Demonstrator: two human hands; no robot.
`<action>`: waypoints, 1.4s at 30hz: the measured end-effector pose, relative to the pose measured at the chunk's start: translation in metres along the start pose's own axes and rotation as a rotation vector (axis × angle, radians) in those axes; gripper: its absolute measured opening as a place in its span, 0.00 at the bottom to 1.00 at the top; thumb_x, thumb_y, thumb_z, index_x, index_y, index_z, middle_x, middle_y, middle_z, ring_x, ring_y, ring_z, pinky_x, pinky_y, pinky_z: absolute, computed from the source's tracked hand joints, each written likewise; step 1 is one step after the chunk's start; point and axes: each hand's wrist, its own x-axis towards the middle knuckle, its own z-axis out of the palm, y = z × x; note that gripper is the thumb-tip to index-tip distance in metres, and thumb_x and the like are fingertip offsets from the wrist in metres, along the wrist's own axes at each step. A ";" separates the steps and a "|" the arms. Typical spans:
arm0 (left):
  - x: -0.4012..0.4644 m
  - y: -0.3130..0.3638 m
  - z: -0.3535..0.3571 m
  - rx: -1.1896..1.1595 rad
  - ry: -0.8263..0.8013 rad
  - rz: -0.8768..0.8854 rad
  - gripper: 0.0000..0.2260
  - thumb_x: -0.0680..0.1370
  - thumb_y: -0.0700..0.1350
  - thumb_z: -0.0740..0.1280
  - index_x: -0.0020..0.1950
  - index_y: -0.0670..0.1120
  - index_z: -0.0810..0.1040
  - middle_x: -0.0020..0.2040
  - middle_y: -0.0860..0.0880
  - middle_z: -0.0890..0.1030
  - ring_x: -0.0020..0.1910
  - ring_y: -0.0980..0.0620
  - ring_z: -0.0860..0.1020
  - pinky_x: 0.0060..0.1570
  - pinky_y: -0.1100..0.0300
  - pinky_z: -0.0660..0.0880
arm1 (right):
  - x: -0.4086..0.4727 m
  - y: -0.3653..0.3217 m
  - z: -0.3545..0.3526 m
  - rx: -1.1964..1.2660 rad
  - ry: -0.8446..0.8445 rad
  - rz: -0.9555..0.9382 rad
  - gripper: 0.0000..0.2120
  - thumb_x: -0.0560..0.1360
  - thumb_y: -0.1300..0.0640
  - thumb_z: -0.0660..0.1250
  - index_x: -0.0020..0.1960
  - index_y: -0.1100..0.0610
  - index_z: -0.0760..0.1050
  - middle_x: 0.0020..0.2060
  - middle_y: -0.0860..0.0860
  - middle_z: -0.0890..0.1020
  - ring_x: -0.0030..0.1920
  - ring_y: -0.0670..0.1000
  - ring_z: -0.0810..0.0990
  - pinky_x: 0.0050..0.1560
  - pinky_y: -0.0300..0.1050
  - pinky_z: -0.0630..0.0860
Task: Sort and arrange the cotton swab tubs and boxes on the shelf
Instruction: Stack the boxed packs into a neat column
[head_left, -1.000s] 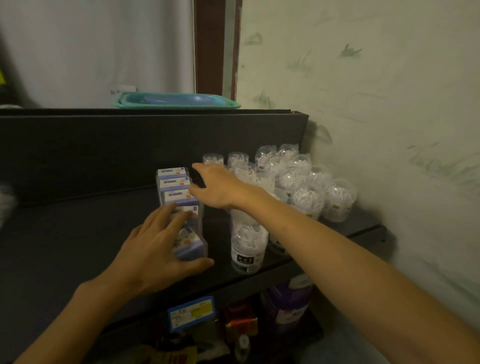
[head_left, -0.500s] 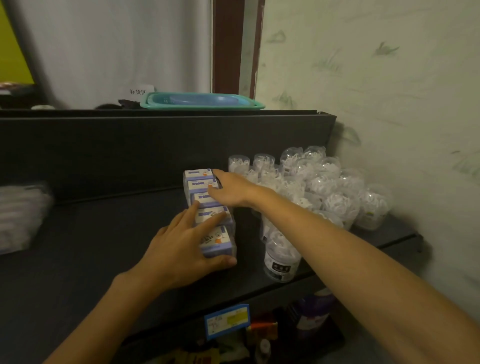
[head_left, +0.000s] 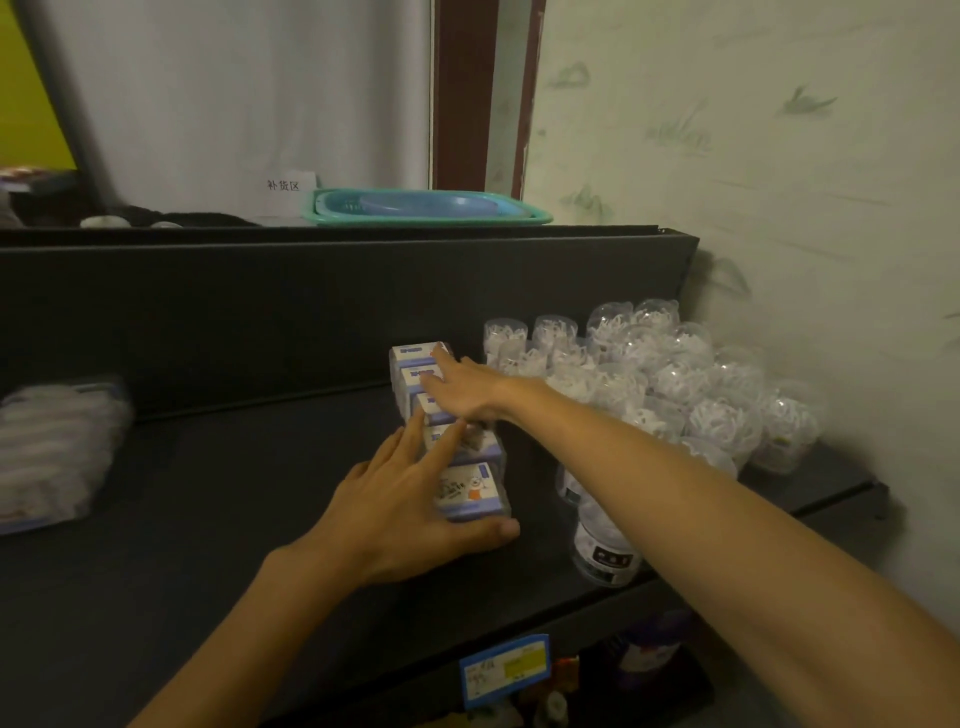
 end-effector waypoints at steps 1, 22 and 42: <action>0.000 -0.002 -0.004 -0.065 0.032 0.001 0.45 0.63 0.79 0.52 0.72 0.65 0.37 0.77 0.53 0.37 0.76 0.49 0.46 0.71 0.44 0.53 | 0.002 0.001 0.001 -0.007 -0.004 0.000 0.29 0.82 0.44 0.49 0.78 0.48 0.41 0.77 0.57 0.50 0.76 0.62 0.54 0.74 0.60 0.53; 0.100 -0.054 -0.015 -0.321 0.105 -0.202 0.27 0.82 0.57 0.47 0.76 0.53 0.38 0.78 0.47 0.44 0.76 0.45 0.50 0.72 0.41 0.48 | 0.026 -0.005 0.002 0.075 -0.042 0.003 0.28 0.83 0.46 0.46 0.77 0.48 0.37 0.69 0.61 0.68 0.62 0.58 0.75 0.62 0.53 0.72; 0.026 -0.135 -0.034 -0.399 0.184 -0.204 0.24 0.83 0.52 0.46 0.76 0.52 0.39 0.78 0.47 0.46 0.76 0.48 0.51 0.74 0.45 0.48 | 0.031 -0.104 0.058 0.064 -0.095 -0.015 0.29 0.83 0.48 0.49 0.77 0.51 0.37 0.74 0.61 0.57 0.69 0.60 0.67 0.69 0.57 0.66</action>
